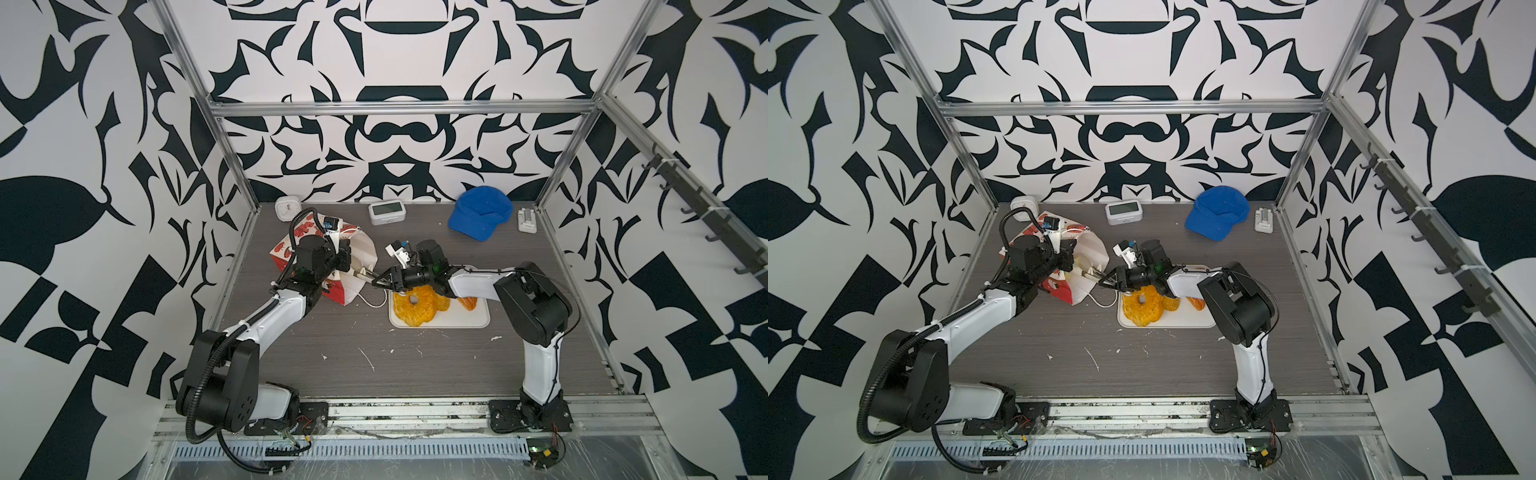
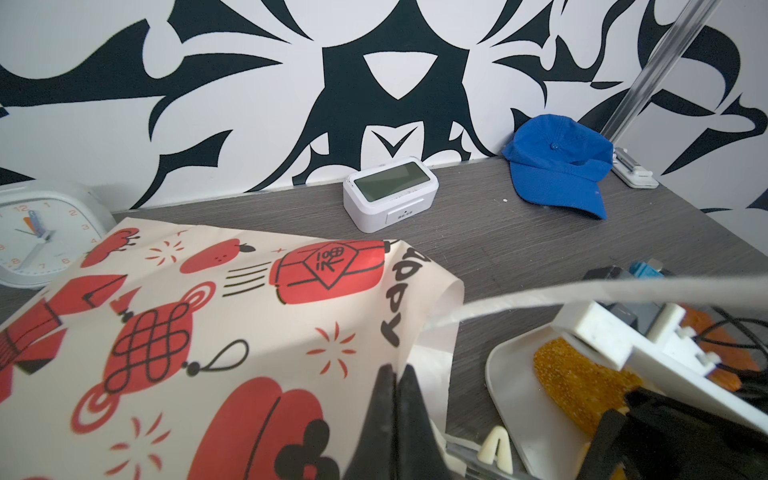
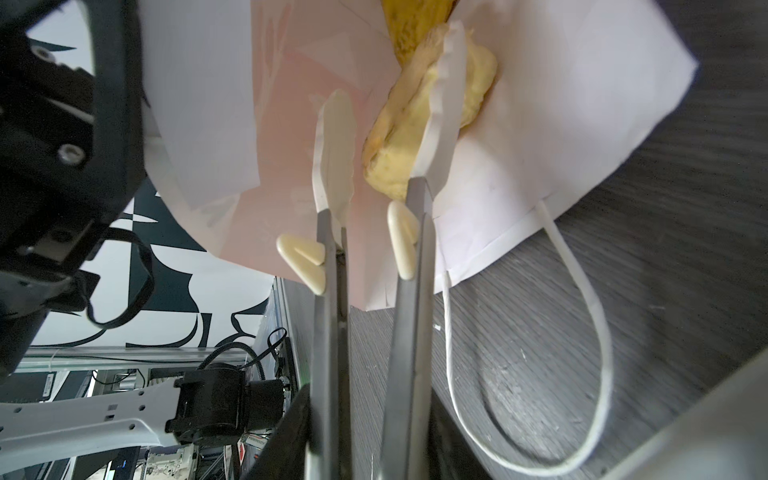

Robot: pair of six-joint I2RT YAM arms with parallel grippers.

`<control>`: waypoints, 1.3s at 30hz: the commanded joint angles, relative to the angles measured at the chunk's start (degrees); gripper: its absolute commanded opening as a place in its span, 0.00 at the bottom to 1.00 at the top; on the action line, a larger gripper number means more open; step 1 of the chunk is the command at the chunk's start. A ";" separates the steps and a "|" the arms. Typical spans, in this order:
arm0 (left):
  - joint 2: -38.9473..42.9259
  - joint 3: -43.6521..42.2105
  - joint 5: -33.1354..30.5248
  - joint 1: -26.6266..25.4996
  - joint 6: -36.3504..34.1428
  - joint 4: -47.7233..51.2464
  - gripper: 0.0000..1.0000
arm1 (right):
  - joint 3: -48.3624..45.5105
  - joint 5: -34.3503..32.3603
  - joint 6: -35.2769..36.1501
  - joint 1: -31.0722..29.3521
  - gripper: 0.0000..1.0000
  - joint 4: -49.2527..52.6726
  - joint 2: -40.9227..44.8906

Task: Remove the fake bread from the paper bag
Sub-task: 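Reach the right tongs into the bag held open by the left gripper, then close the right tongs on the pale yellow bread inside the bag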

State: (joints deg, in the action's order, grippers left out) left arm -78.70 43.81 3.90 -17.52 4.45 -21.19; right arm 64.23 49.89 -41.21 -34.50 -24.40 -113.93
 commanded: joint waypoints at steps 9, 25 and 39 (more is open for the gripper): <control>0.78 0.16 0.71 0.29 -0.05 -1.49 0.00 | 0.02 -1.70 1.79 -0.19 0.41 -3.26 3.61; 0.29 0.22 0.60 0.34 -0.49 -1.92 0.00 | -0.77 -1.44 0.19 1.20 0.41 -2.90 6.22; -0.06 0.31 0.82 0.35 -0.45 -2.45 0.00 | 0.21 2.57 -2.45 1.01 0.41 -4.78 2.78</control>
State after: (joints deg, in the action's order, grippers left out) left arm -78.72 43.81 3.90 -17.37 4.05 -21.85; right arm 62.81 49.89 -43.22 -33.34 -25.23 -111.11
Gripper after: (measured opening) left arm 0.041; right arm 0.415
